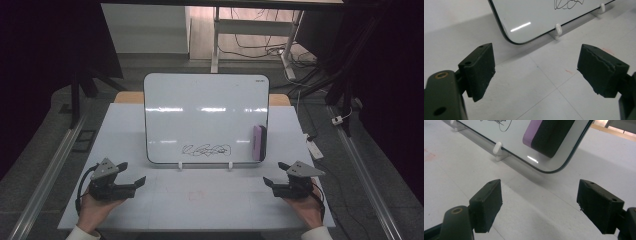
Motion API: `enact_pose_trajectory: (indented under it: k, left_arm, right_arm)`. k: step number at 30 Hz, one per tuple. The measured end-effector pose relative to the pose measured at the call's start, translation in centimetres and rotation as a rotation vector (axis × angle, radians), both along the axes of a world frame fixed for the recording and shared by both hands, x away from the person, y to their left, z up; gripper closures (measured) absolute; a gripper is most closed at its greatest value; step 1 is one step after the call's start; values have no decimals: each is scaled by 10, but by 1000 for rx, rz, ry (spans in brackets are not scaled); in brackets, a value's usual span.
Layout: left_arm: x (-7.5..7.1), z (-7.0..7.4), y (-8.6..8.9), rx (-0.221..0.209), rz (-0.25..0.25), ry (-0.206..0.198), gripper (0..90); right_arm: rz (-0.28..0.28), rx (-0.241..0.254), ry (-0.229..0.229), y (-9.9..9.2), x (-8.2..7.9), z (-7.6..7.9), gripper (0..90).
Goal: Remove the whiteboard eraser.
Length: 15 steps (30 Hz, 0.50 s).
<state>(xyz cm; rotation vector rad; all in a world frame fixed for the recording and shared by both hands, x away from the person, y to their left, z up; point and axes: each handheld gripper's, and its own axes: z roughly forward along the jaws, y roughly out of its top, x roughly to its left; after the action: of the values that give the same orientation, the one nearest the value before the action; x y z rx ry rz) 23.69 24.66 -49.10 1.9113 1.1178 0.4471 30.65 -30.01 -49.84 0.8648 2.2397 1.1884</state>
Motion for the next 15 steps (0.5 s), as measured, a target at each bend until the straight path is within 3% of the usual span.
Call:
enact_pose_trajectory:
  k: [3, 15]
  left_arm:
    - [1, 1, -1, -14, 2, -1, 157]
    - [1, 1, -1, -5, 21, 6, 159]
  right_arm:
    - [-4, 0, -11, 0, -2, 0, 198]
    - [-6, 0, -7, 6, -4, 6, 219]
